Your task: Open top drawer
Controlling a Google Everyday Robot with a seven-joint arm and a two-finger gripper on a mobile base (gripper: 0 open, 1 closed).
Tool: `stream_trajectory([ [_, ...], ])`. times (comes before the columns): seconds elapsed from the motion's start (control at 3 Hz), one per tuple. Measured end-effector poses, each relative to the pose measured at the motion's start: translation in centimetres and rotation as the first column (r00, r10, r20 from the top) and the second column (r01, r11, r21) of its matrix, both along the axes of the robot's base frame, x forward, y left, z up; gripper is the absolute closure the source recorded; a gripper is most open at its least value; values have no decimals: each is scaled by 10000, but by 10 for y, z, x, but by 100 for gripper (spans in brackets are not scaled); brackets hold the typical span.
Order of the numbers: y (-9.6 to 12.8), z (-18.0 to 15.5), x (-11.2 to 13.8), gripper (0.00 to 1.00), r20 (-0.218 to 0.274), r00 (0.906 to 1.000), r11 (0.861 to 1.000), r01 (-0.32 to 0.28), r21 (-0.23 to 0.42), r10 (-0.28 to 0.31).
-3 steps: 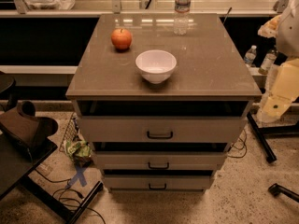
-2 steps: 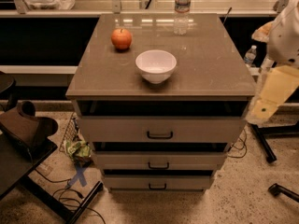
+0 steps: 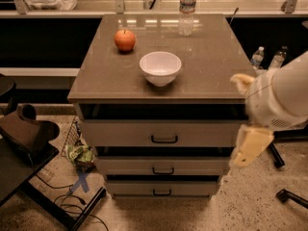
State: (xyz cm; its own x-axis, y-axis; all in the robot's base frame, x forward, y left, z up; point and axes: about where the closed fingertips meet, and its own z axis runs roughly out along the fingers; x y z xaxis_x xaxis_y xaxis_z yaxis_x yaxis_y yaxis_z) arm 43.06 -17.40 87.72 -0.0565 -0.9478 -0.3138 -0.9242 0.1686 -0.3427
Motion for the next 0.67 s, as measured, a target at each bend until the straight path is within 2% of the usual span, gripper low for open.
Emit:
stream_trajectory([
  [0.33,18,-37,6,0,787,9941,9967,-766,257,744],
  [0.67,21,-29,27,0,1776,9818,9970,-728,262,670],
])
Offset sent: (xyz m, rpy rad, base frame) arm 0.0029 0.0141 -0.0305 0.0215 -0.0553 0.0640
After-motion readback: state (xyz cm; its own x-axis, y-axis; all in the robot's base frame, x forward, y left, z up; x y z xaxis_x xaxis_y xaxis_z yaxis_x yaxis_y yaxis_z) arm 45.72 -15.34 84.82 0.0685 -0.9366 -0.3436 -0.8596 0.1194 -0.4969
